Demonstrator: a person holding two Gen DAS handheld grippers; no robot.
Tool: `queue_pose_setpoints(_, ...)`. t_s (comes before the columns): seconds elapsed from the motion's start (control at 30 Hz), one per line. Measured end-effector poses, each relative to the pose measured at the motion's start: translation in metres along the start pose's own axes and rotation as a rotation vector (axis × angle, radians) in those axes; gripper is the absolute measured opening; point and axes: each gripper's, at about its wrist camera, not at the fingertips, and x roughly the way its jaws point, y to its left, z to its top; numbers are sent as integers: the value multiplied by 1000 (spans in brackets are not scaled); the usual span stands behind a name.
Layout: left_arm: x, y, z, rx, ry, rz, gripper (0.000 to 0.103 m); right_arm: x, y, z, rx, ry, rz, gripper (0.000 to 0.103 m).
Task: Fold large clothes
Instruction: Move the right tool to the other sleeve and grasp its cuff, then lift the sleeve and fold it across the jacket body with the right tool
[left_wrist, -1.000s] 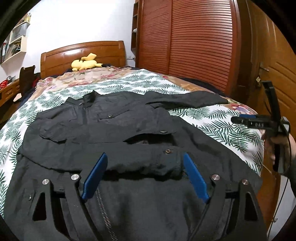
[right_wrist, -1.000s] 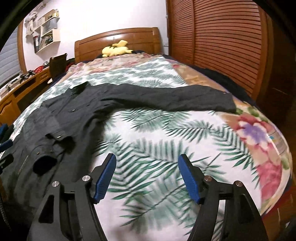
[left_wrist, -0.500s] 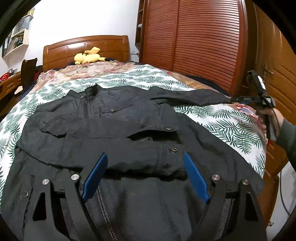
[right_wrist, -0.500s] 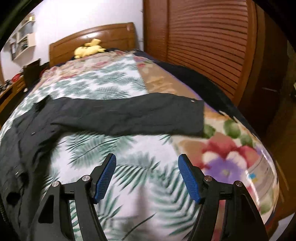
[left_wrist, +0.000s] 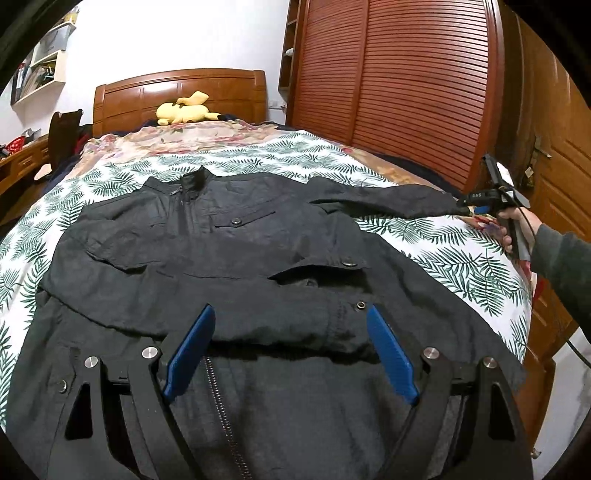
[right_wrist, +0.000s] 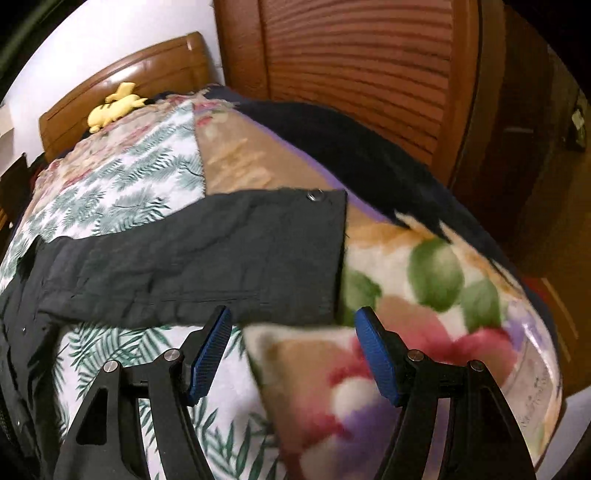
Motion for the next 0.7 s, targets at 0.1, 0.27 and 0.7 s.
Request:
queue_pose_setpoints(0.1, 1, 2, 0, -4, 5, -3, 85, 12, -2, 5, 23, 19, -1, 71)
queue_pose_setpoints(0.27, 2, 1, 2, 2, 22, -13, 85, 22, 10, 10, -57, 75, -15, 23)
queue_pose_setpoints(0.7, -14, 4, 4, 9, -3, -11, 85, -84, 112, 9, -277, -214, 90, 10)
